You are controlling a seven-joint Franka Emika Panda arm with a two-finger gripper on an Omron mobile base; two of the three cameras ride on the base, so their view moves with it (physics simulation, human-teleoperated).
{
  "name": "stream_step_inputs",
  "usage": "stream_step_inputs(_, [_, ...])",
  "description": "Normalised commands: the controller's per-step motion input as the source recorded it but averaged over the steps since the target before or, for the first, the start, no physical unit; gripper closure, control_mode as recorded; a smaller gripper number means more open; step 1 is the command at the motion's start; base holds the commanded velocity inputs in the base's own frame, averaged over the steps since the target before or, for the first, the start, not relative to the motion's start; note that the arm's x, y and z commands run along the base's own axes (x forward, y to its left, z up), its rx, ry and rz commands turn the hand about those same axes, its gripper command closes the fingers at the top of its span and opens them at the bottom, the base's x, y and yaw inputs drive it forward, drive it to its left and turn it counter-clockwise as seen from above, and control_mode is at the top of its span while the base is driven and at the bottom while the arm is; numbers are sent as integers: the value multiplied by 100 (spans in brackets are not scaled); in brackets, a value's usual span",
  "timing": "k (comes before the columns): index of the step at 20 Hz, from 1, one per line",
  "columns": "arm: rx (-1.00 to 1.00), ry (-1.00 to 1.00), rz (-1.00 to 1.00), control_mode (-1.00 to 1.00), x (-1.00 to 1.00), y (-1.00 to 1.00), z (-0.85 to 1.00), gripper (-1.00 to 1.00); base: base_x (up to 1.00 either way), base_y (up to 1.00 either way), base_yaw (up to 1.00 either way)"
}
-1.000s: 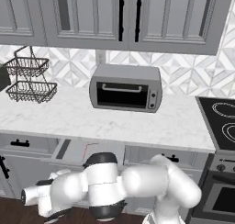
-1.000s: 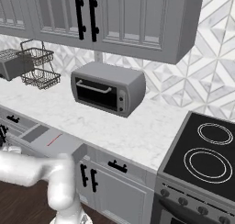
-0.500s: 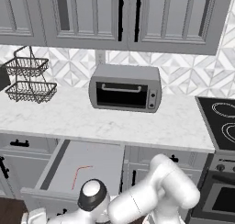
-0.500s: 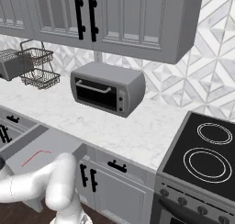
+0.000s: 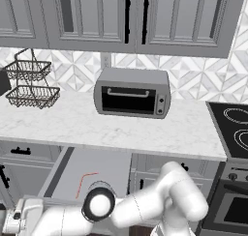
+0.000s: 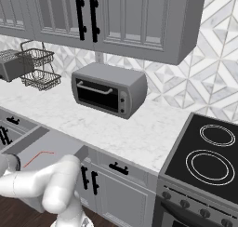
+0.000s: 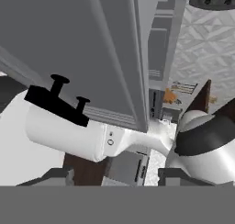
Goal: Take a straw from the drawer in front and place it inside the glass cup on the dining counter.
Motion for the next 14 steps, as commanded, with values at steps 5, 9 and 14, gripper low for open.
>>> stream_step_inputs(5, [63,-31,-9,-100,-69,-93,96,-100,0,0,0])
stream_step_inputs(9, [76,18,-45,-100,-40,-93,32,-100,0,0,0])
stream_step_inputs(14, [58,22,-66,-100,-25,-80,-35,-100,0,0,0])
